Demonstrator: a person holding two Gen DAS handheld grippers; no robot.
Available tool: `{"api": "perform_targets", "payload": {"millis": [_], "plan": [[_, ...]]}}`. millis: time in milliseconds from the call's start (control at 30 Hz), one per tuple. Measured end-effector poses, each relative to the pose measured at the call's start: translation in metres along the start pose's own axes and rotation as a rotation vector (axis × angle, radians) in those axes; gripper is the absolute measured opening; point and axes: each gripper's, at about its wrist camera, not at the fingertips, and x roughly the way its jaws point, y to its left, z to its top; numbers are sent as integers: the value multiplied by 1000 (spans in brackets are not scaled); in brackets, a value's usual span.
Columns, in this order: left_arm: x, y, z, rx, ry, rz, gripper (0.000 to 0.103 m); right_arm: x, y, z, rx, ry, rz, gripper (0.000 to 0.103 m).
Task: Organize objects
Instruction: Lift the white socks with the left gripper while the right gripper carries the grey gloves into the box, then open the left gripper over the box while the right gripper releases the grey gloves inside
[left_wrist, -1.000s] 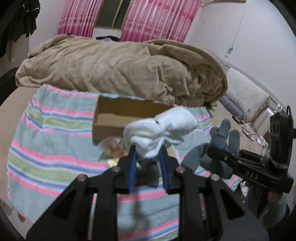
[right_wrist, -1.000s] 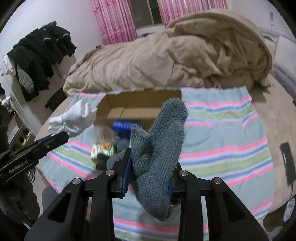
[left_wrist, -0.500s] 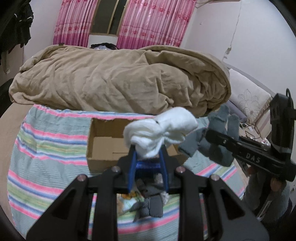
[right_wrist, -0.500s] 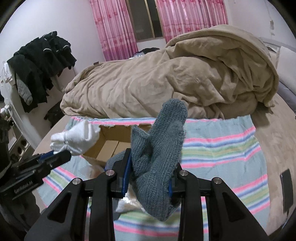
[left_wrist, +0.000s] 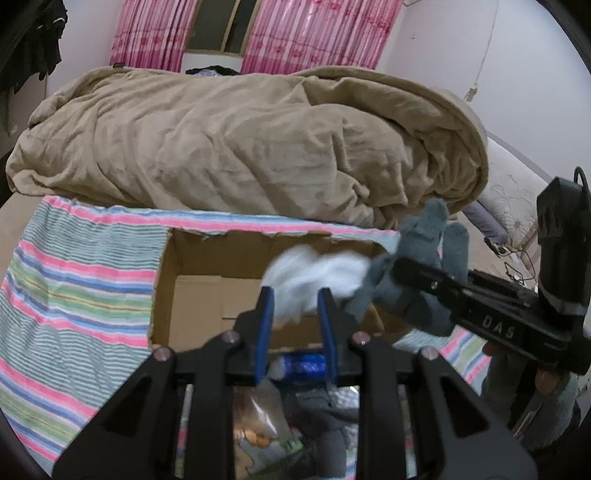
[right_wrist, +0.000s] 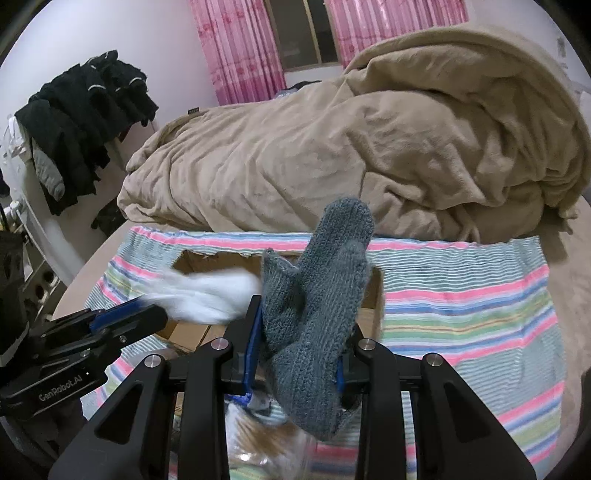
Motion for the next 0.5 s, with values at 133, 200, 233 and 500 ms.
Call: {"api": "perform_targets", "payload": {"millis": [133,200,233,500], "plan": [[23,5,1,-6,26,11,25,21,-3,-2,-9,25,1,33],[29,8,0,-12,34,13,25,30,-5,-3,-7,38,-3,33],[31,9,0,-17,39,14,25,34,-6,-3,-5,43,-5,33],[31,15,-8,-42,71,32,32,48,-15,-11,21,69,-29,56]]}}
